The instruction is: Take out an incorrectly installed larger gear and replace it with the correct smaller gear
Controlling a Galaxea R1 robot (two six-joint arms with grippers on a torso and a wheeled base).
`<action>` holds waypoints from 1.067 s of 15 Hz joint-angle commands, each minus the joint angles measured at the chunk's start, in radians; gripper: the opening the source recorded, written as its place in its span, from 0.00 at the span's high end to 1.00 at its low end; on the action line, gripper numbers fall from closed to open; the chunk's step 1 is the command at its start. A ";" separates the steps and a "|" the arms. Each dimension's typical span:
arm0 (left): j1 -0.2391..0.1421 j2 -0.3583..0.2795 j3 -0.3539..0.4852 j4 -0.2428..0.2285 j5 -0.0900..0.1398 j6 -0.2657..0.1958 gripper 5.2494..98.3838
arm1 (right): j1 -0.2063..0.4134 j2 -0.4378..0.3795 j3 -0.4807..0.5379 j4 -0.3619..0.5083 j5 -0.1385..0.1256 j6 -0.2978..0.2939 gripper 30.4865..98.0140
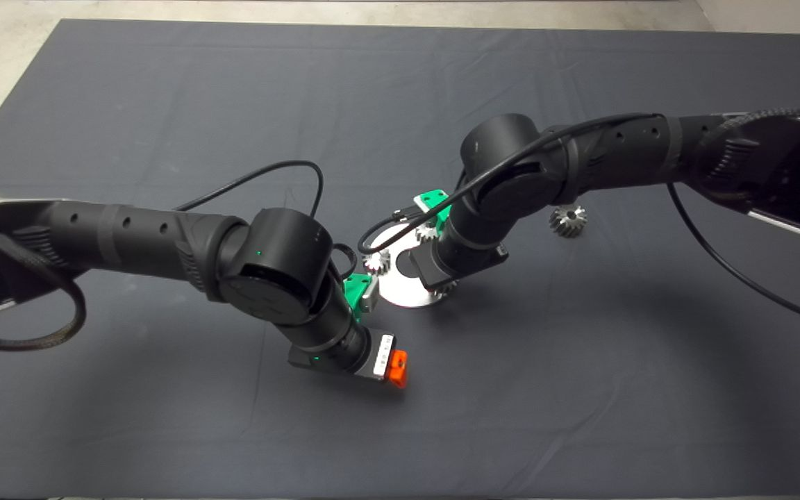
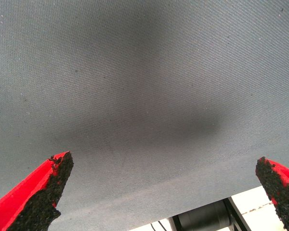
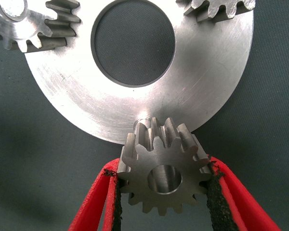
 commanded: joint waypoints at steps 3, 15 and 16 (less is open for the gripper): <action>-0.016 0.009 -0.001 0.007 0.002 -0.002 0.01 | 0.012 0.031 -0.024 -0.039 -0.087 -0.018 0.90; -0.016 0.005 0.001 0.010 0.003 -0.002 0.01 | -0.038 0.045 -0.015 -0.039 -0.087 -0.016 0.90; -0.015 0.008 -0.001 0.011 0.003 -0.002 0.01 | -0.069 0.045 -0.009 -0.040 -0.087 -0.016 0.90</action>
